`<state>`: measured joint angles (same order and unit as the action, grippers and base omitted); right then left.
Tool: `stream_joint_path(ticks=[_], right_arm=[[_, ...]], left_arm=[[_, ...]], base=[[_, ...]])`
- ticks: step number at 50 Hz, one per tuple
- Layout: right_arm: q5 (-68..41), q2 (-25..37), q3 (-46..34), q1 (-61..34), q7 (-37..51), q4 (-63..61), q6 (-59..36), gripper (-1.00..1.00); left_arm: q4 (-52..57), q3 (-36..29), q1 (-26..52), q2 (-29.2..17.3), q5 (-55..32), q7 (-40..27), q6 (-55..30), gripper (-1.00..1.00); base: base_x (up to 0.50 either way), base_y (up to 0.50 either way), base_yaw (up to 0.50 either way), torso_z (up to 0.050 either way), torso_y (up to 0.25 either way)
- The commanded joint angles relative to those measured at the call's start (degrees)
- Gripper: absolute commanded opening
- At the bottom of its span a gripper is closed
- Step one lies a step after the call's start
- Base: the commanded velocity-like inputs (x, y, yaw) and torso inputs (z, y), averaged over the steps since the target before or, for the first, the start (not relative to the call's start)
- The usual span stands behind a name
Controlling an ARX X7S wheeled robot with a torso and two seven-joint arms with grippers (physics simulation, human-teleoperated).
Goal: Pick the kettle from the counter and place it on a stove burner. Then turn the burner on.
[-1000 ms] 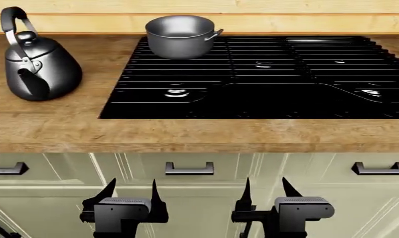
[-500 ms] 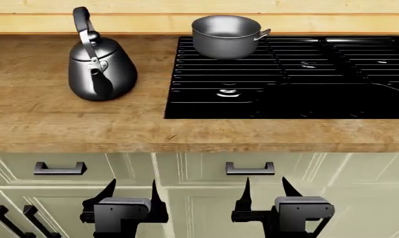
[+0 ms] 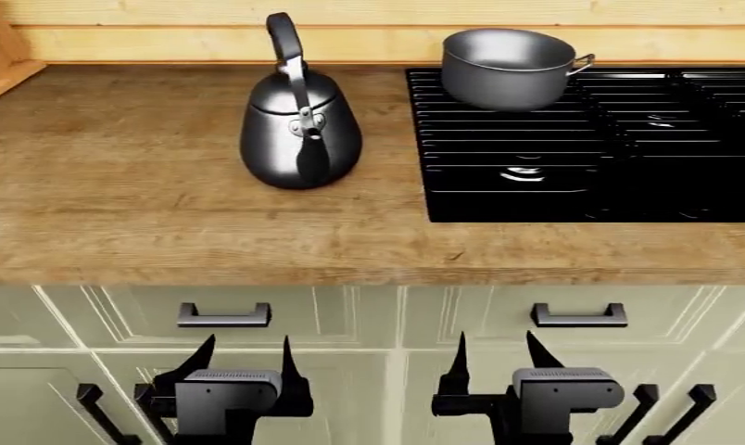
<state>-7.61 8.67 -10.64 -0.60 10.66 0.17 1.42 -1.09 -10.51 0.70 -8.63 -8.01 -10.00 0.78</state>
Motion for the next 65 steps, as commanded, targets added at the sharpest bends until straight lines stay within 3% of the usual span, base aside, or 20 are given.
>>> stream_joint_path(ticks=[1,30,49,65], right_arm=[[-0.28,0.39,-0.43,0.09,0.44,-0.20,0.10,1.00],[-1.18,1.17,-1.53,-0.16,1.21,-0.01,0.25,1.00],[-1.68,1.62,-2.01,-0.19,1.78,0.12,1.04,1.00],[-2.02,1.99,-2.49,-0.28,2.25,0.23,1.27,1.00]], left_arm=[[-0.02,-0.51,0.00,-0.38,-0.19,-0.48,0.19,1.00],[-0.33,-1.76,0.37,-1.20,-0.42,-1.62,0.25,1.00],[-0.04,-1.97,0.41,-1.62,-0.61,-2.76,1.30,1.00],[-0.49,-2.67,0.50,-2.00,-0.71,-2.97,1.86,1.00]], base=[[0.00,0.48,0.00,0.000,0.000],[0.00,0.46,0.00,0.000,0.000],[0.00,0.01,0.00,0.000,0.000],[0.00,0.00,0.00,0.045,0.154]])
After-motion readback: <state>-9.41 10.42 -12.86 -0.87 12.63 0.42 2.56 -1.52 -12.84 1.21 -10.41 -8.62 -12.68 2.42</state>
